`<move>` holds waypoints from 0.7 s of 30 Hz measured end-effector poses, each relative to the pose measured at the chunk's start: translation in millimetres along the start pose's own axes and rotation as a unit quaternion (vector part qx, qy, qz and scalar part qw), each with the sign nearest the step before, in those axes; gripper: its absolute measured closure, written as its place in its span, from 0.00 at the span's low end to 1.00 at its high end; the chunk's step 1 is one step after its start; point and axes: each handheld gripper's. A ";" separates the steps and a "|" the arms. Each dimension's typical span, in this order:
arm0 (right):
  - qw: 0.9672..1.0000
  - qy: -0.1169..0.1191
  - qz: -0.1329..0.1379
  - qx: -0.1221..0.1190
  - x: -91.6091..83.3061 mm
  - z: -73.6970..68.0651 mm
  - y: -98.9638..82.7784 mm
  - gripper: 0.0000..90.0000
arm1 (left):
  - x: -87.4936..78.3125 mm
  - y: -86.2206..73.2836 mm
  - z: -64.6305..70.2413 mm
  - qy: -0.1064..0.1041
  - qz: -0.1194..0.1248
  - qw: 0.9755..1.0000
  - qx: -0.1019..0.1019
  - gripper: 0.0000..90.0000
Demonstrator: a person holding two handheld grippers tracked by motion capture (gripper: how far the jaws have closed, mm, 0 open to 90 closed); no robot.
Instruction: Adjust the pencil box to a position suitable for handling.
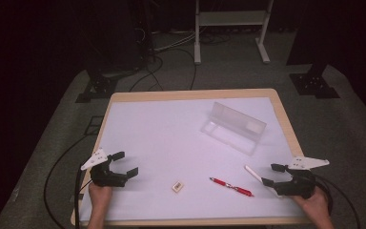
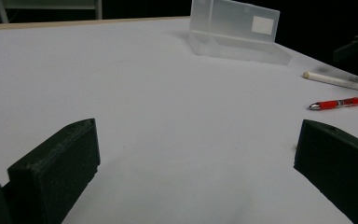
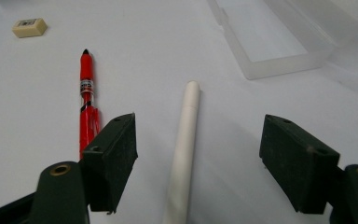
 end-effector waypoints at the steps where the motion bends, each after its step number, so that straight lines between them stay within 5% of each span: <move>1: 1.000 0.002 0.000 -0.001 0.9 -0.9 1.2 0.29 | 0.0 0.0 -0.1 0.000 0.000 1.000 0.000 0.00; 21: 0.999 0.011 -0.014 -0.038 14.6 -10.5 35.6 0.27 | -0.3 -0.3 0.3 -0.006 0.000 1.000 0.001 0.00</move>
Point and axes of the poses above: each handheld gripper's, and its own axes: x roughly forward along the jaws, y roughly out of its top, z roughly to its right, and after that the axes turned 1 degree about -x, right-handed
